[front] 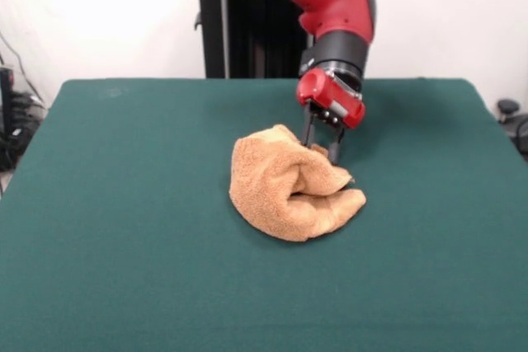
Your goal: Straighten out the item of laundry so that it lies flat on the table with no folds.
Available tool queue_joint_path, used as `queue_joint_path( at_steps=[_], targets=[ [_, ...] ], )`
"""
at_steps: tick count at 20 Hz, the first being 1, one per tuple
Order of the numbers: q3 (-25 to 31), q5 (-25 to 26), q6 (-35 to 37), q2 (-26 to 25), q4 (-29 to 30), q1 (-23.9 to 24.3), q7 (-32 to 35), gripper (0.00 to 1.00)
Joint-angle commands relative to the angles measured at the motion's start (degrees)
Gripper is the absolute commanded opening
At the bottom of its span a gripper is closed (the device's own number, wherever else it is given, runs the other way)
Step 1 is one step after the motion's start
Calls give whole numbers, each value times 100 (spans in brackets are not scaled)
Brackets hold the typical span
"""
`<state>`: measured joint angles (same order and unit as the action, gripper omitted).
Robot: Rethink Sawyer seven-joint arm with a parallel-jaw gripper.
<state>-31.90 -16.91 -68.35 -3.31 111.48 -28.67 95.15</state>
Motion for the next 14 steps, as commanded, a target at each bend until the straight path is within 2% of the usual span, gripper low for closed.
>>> queue_joint_path(
  at_steps=[1,2,8,14],
  targets=[
    [169,74,690,-61,-455,-92,171,100],
    [211,320,660,28,-444,-58,310,100],
    [293,921,691,528,-217,-47,622,100],
    [367,1182,708,781,-70,7,687,100]
  ],
)
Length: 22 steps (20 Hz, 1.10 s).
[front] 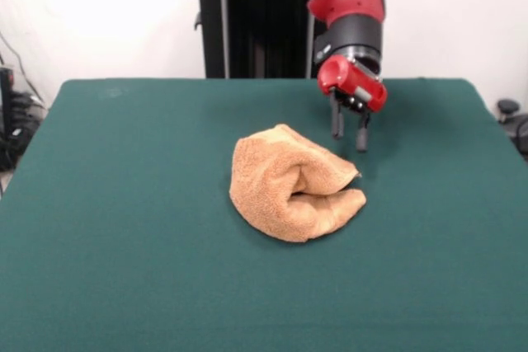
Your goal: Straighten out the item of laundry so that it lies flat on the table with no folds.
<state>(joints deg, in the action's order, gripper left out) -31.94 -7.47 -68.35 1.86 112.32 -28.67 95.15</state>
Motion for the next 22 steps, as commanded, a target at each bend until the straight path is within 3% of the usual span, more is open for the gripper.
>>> queue_joint_path(
  at_steps=[1,10,22],
  targets=[
    [381,230,710,264,-143,11,669,100],
    [149,-602,888,-126,-183,-178,35,100],
    [-86,-868,1062,-436,-297,-437,-103,100]
  ],
)
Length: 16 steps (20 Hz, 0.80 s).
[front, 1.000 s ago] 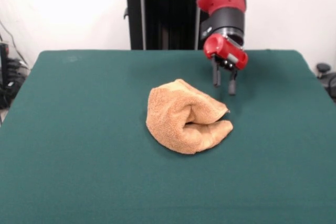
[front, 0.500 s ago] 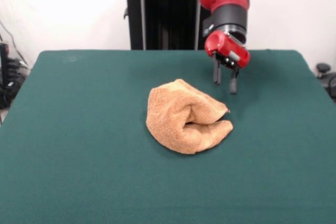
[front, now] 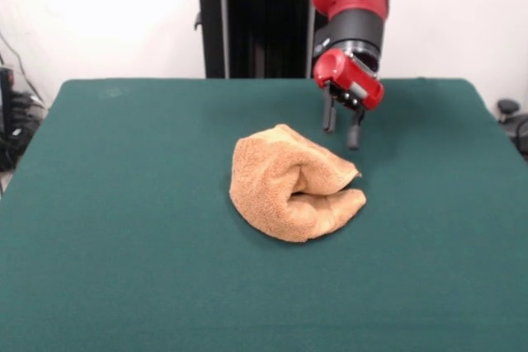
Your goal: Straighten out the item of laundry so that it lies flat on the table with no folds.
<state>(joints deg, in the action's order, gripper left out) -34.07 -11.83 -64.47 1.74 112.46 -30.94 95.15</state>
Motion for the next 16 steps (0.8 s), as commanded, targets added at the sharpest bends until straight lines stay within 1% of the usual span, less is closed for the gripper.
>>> queue_joint_path(
  at_steps=[1,4,16],
  targets=[
    [127,-436,681,-450,-330,-208,-94,100],
    [133,-434,636,-573,-424,-214,-32,100],
    [190,-473,551,-744,-553,-191,99,100]
  ],
)
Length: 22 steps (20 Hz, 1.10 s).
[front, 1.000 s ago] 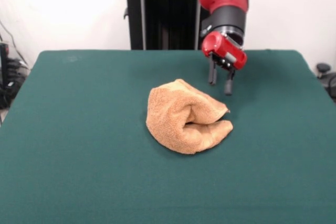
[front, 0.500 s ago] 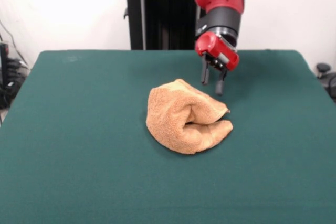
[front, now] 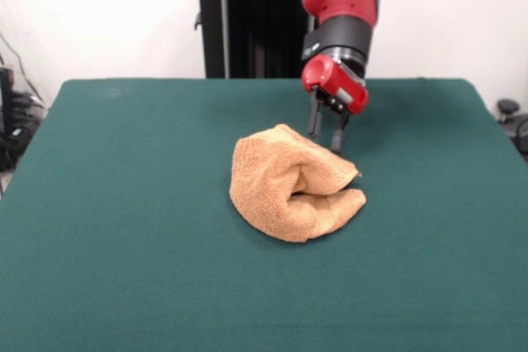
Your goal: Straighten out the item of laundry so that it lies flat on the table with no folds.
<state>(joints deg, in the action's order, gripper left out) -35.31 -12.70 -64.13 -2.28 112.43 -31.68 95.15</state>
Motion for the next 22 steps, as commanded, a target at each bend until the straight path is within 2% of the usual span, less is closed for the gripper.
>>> queue_joint_path(
  at_steps=[1,16,22],
  targets=[
    [322,-374,532,-349,-562,-114,114,100],
    [319,-438,477,-450,-609,-87,250,100],
    [285,-523,128,-405,-535,-138,353,100]
  ],
)
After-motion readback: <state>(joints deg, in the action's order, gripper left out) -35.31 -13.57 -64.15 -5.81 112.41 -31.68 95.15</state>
